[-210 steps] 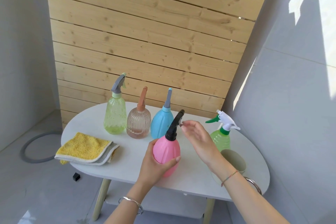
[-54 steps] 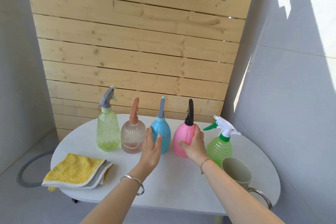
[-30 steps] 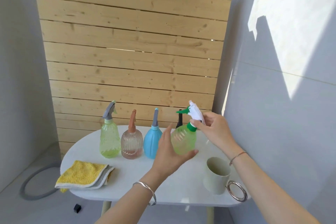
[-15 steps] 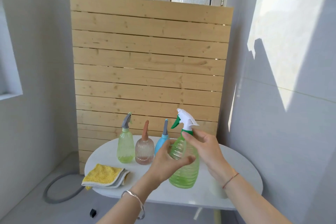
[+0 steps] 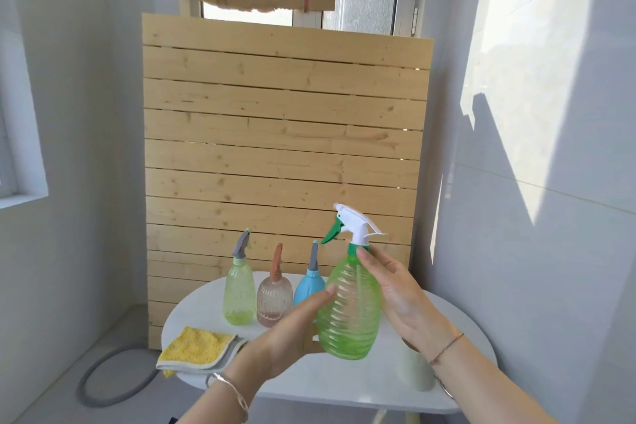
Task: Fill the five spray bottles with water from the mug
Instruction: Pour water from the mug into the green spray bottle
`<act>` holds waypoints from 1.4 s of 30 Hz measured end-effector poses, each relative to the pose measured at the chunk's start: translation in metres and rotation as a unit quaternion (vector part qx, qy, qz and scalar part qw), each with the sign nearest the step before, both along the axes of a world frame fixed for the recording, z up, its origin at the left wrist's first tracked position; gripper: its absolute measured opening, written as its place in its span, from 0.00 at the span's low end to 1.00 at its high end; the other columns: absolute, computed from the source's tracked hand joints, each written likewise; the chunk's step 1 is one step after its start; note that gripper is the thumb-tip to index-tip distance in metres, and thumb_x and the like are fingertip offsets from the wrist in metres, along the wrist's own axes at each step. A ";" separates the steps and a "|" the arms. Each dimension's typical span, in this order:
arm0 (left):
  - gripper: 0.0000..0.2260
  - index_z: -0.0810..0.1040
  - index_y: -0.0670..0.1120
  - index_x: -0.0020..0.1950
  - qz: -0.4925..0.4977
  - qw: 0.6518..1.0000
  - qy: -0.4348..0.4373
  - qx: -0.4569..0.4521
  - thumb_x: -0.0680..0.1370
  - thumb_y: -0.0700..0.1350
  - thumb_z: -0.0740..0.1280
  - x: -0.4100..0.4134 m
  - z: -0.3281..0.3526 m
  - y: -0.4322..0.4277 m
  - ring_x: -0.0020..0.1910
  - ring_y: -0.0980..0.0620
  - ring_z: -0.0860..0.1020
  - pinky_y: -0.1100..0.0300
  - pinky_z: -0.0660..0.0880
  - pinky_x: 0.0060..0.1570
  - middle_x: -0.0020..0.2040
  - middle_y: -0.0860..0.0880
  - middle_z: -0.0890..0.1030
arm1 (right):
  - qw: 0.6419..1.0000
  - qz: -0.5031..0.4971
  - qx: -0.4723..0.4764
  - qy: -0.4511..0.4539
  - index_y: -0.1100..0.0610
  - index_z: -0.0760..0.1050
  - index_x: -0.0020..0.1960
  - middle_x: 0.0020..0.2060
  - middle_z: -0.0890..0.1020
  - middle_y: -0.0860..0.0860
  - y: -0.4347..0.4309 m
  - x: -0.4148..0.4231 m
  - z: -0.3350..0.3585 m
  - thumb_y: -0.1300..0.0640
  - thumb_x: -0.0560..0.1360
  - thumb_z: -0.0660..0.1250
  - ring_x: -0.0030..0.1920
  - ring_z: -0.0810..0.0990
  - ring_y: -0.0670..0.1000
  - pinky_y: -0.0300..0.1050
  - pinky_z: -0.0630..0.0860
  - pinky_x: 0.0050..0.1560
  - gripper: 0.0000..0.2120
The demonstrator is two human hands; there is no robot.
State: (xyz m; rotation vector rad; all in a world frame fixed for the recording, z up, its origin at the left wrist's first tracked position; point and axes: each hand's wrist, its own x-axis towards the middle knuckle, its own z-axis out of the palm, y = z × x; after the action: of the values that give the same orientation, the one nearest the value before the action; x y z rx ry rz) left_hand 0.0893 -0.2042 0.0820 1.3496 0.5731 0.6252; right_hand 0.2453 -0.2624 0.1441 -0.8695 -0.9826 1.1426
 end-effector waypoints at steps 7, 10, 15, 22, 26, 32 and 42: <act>0.21 0.80 0.60 0.55 0.088 0.993 -0.060 0.054 0.64 0.65 0.75 0.005 0.013 -0.013 0.58 0.48 0.81 0.45 0.74 0.64 0.57 0.50 0.83 | 1.000 -0.009 0.018 0.024 0.62 0.79 0.55 0.41 0.83 0.56 0.007 -0.009 -0.002 0.55 0.69 0.70 0.37 0.82 0.51 0.41 0.79 0.37 0.17; 0.22 0.80 0.73 0.33 0.055 0.992 -0.111 -0.021 0.83 0.53 0.58 0.005 0.028 -0.017 0.59 0.49 0.79 0.44 0.69 0.68 0.48 0.58 0.86 | 0.999 -0.010 0.030 0.041 0.62 0.76 0.60 0.44 0.84 0.54 0.011 -0.011 0.000 0.56 0.71 0.69 0.39 0.83 0.50 0.40 0.79 0.38 0.19; 0.09 0.78 0.62 0.58 0.113 0.987 -0.077 0.082 0.82 0.52 0.61 0.012 0.022 -0.010 0.50 0.81 0.72 0.72 0.71 0.56 0.55 0.67 0.73 | 0.996 -0.026 0.017 0.083 0.61 0.76 0.59 0.39 0.83 0.54 0.019 -0.015 -0.012 0.60 0.74 0.68 0.35 0.83 0.50 0.42 0.79 0.34 0.14; 0.03 0.83 0.67 0.45 0.051 0.997 -0.054 0.012 0.75 0.58 0.70 -0.001 0.008 0.008 0.61 0.52 0.79 0.48 0.70 0.68 0.57 0.52 0.82 | 0.999 -0.010 -0.015 0.038 0.61 0.78 0.60 0.43 0.84 0.55 0.027 -0.013 -0.024 0.54 0.70 0.69 0.38 0.83 0.52 0.44 0.80 0.37 0.20; 0.21 0.76 0.62 0.61 0.070 0.994 0.027 0.078 0.71 0.68 0.66 0.004 -0.004 0.010 0.60 0.62 0.78 0.59 0.73 0.63 0.59 0.59 0.81 | 0.996 -0.040 -0.028 0.071 0.58 0.77 0.60 0.40 0.85 0.52 0.035 -0.013 -0.037 0.56 0.72 0.70 0.38 0.84 0.50 0.42 0.79 0.37 0.17; 0.25 0.76 0.50 0.66 0.042 0.999 0.001 0.014 0.72 0.60 0.66 0.000 -0.013 0.023 0.59 0.52 0.81 0.55 0.75 0.60 0.60 0.49 0.83 | 0.997 -0.023 -0.042 0.059 0.61 0.77 0.61 0.48 0.84 0.56 0.046 -0.014 -0.043 0.51 0.70 0.69 0.43 0.83 0.54 0.46 0.80 0.42 0.22; 0.31 0.74 0.52 0.68 0.030 0.999 0.022 -0.024 0.66 0.61 0.72 -0.025 -0.065 0.048 0.63 0.51 0.79 0.55 0.73 0.64 0.62 0.51 0.82 | 0.982 -0.149 0.098 0.067 0.48 0.76 0.51 0.49 0.80 0.44 0.093 0.036 0.018 0.50 0.77 0.62 0.51 0.76 0.42 0.37 0.69 0.51 0.06</act>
State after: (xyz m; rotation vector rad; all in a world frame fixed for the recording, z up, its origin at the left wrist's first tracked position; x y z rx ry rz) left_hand 0.0646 -0.1561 0.0174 1.3086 0.6613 0.6276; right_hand 0.2810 -0.1694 0.1618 -0.7417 -0.8073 0.8234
